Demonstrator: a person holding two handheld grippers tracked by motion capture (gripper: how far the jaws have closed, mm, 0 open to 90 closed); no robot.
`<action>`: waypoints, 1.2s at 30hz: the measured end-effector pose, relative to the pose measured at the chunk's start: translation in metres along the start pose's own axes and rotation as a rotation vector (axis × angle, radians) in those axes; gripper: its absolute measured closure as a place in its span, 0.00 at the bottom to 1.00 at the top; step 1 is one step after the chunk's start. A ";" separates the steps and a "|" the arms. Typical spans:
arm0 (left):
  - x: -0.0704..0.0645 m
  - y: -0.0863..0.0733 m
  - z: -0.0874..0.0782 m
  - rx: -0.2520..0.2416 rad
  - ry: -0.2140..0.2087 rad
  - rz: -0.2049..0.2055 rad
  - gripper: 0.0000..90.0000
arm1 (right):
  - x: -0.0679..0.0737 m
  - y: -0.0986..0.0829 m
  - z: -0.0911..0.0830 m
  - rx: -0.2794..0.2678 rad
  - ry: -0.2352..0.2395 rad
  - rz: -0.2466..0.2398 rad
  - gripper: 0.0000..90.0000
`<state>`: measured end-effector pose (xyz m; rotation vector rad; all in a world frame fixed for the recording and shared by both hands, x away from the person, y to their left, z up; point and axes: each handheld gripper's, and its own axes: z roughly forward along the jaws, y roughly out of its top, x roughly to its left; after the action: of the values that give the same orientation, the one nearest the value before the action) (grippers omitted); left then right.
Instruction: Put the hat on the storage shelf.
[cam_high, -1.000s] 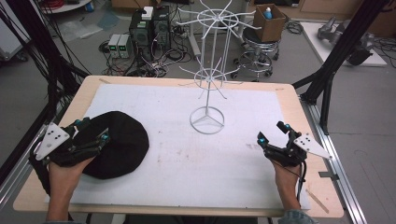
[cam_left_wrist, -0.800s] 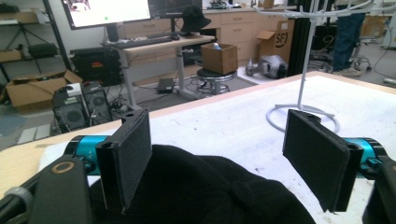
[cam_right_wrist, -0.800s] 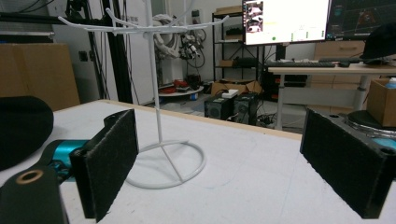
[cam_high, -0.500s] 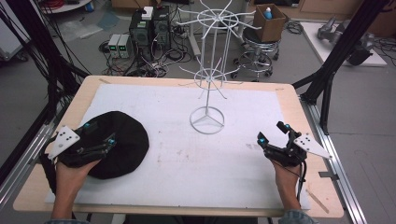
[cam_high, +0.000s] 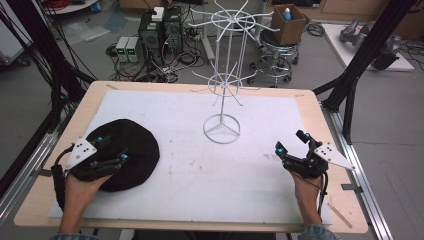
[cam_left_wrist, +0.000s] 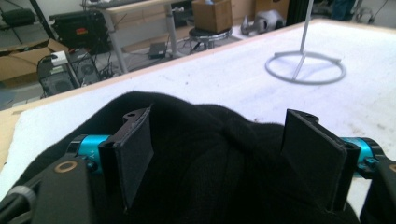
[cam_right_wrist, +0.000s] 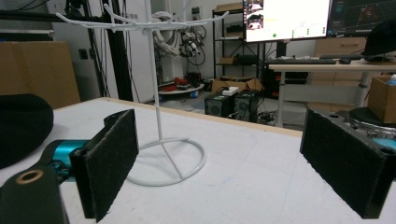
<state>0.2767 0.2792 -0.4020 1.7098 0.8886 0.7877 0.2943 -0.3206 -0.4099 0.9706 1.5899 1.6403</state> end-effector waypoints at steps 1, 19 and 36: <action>0.000 -0.001 0.000 0.010 0.000 0.005 0.29 | 0.000 0.000 0.000 0.000 0.000 0.000 0.12; 0.000 -0.006 0.004 0.104 -0.024 0.026 0.55 | -0.001 0.000 0.000 -0.001 0.006 0.005 0.12; -0.005 0.003 -0.007 0.029 0.021 0.082 0.86 | -0.001 0.000 0.000 0.001 0.004 0.002 0.12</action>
<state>0.2694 0.2777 -0.3975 1.7759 0.8521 0.8527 0.2951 -0.3215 -0.4102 0.9705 1.5924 1.6442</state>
